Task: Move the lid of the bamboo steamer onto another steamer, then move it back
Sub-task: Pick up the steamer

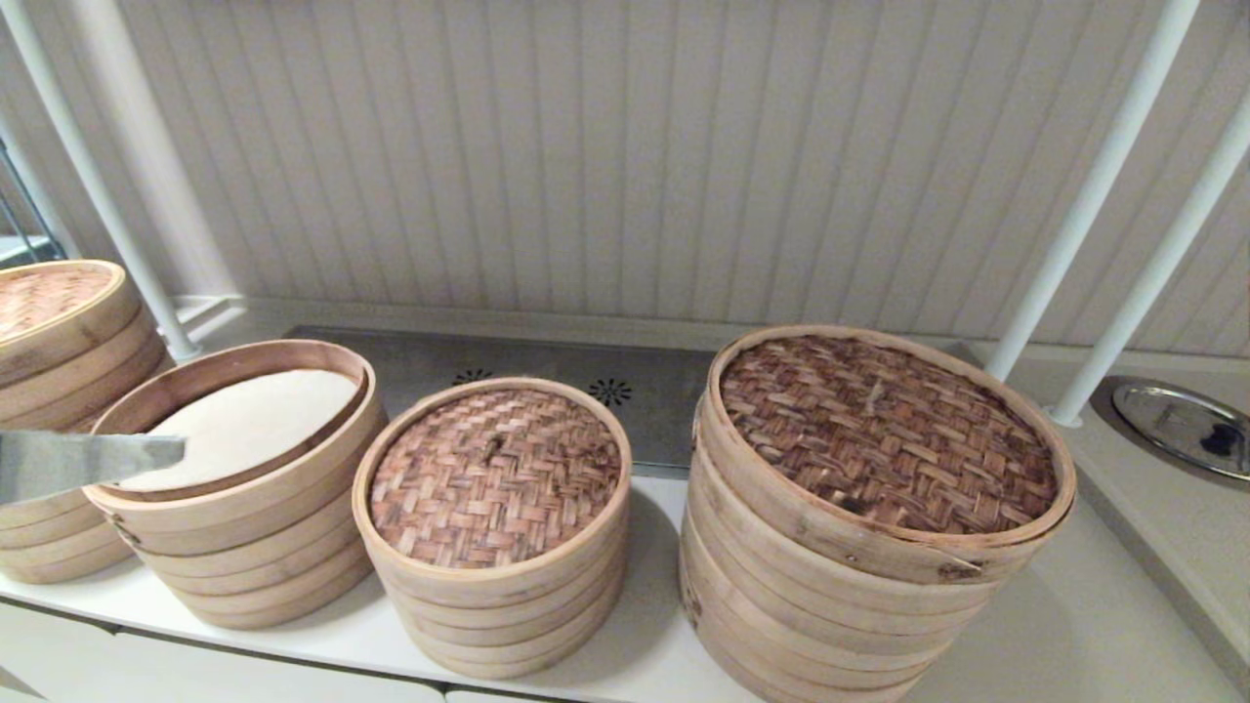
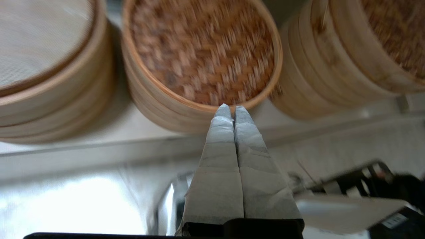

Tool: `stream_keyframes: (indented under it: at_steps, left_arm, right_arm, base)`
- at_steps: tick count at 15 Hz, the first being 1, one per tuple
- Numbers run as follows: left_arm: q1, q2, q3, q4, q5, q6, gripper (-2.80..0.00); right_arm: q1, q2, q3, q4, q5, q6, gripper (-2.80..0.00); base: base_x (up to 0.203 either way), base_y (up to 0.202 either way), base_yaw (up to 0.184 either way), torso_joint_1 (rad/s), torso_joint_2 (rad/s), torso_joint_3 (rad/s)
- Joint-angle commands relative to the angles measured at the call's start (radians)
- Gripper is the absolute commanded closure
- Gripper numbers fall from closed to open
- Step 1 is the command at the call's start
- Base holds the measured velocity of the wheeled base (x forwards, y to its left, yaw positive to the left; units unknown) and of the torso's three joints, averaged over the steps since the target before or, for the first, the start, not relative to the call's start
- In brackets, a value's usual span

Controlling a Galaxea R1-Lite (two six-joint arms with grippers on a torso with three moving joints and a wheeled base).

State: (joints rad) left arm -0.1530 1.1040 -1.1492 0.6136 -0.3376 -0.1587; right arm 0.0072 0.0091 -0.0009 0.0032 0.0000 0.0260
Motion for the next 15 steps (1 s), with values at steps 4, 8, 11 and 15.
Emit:
stream_keyframes:
  at_steps: [4,8,11,15]
  left_arm:
    - [-0.101,0.447,-0.253,0.130,-0.010,0.002,0.00]
    - [-0.191,0.605,-0.291,0.104,0.048,0.016,-2.80]
    - [-0.259,0.668,-0.299,0.008,0.165,0.022,-2.80]
    - [-0.297,0.707,-0.322,-0.019,0.243,0.028,-2.80]
  right_arm:
    - [0.000,0.000,-0.001,0.000,0.000,0.000,0.00]
    - [0.000,0.000,0.000,0.000,0.000,0.000,0.00]
    - [0.000,0.000,-0.001,0.000,0.002,0.000,0.00]
    - [0.000,0.000,0.001,0.000,0.002,0.000,0.00]
  base:
    - [0.000,0.000,0.000,0.000,0.00,0.000]
    - [0.000,0.000,0.000,0.000,0.00,0.000]
    - [0.000,0.000,0.000,0.000,0.00,0.000]
    - [0.000,0.000,0.000,0.000,0.00,0.000]
